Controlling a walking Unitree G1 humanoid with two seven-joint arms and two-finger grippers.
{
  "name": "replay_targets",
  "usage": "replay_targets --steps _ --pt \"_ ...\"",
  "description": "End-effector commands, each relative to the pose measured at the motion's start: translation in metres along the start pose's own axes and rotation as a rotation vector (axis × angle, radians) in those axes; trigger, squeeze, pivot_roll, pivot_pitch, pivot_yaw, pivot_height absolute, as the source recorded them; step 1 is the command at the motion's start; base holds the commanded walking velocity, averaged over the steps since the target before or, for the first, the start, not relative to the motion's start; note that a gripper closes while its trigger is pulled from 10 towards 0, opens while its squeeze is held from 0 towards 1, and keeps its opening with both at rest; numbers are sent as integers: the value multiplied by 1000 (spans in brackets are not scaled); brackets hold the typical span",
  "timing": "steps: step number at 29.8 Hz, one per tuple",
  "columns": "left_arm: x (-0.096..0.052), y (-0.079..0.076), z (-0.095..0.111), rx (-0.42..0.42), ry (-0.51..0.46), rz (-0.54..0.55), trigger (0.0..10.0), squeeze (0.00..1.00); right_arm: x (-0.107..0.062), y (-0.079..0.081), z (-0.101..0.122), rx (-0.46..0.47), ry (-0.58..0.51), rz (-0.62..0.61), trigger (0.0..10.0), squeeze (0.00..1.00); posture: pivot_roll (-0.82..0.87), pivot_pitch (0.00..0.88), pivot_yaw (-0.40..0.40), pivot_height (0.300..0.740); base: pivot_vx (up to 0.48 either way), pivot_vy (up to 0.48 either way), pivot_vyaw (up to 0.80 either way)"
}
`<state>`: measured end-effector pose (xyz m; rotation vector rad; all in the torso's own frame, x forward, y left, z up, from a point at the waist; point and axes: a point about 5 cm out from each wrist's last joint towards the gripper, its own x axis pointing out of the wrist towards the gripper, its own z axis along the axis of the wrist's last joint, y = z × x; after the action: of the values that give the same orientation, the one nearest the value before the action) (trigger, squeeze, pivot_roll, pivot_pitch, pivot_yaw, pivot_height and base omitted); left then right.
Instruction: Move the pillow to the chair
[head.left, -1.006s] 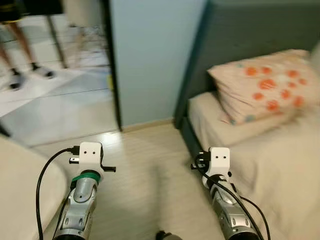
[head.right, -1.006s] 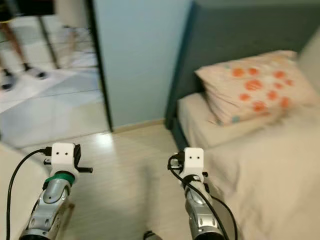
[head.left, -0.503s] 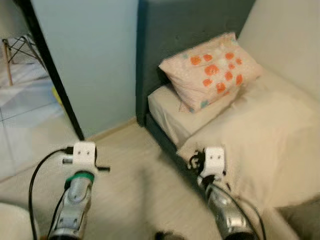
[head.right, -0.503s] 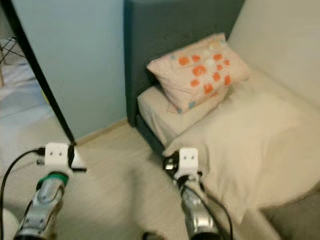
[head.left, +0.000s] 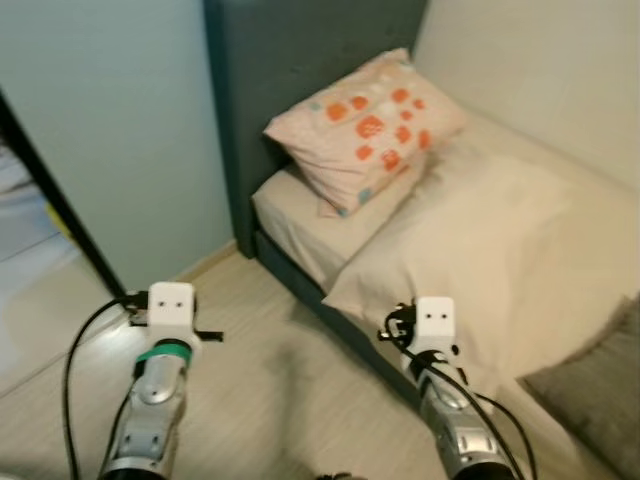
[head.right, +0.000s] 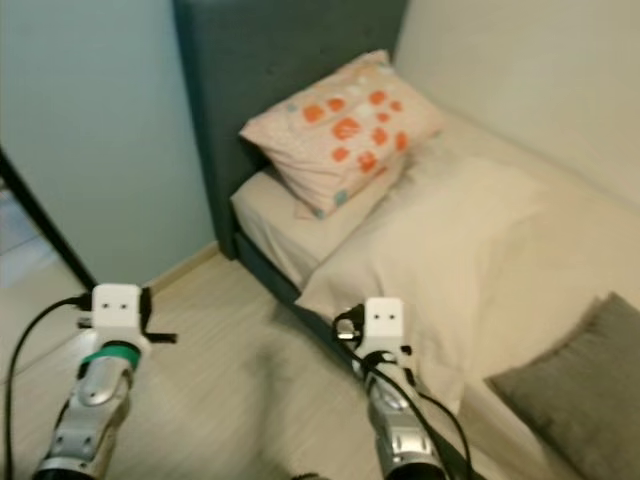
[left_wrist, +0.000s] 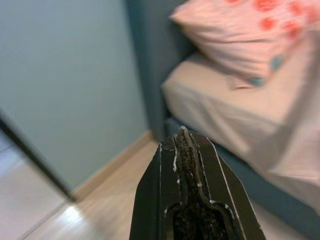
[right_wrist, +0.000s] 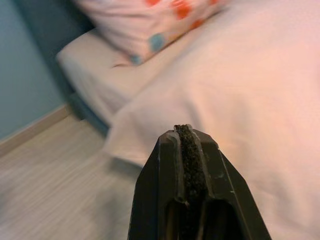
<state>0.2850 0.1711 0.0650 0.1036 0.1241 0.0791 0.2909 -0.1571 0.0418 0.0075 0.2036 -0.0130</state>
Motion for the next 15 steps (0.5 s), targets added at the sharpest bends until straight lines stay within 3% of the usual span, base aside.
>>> replay_targets --steps 1,6,15 --pt "-3 3 -9 7 35 5 10000 0 -4 3 -10 17 37 -2 10000 0 43 9 21 740 0 0 -800" --pt "-1 -5 -14 33 39 -47 10000 0 -4 4 -11 20 44 -1 10000 0 48 13 12 740 0 0 -800" --pt "-5 -3 -25 20 73 -112 10000 0 -1 1 -8 14 39 -9 10000 0 36 15 14 740 0 0 -800"
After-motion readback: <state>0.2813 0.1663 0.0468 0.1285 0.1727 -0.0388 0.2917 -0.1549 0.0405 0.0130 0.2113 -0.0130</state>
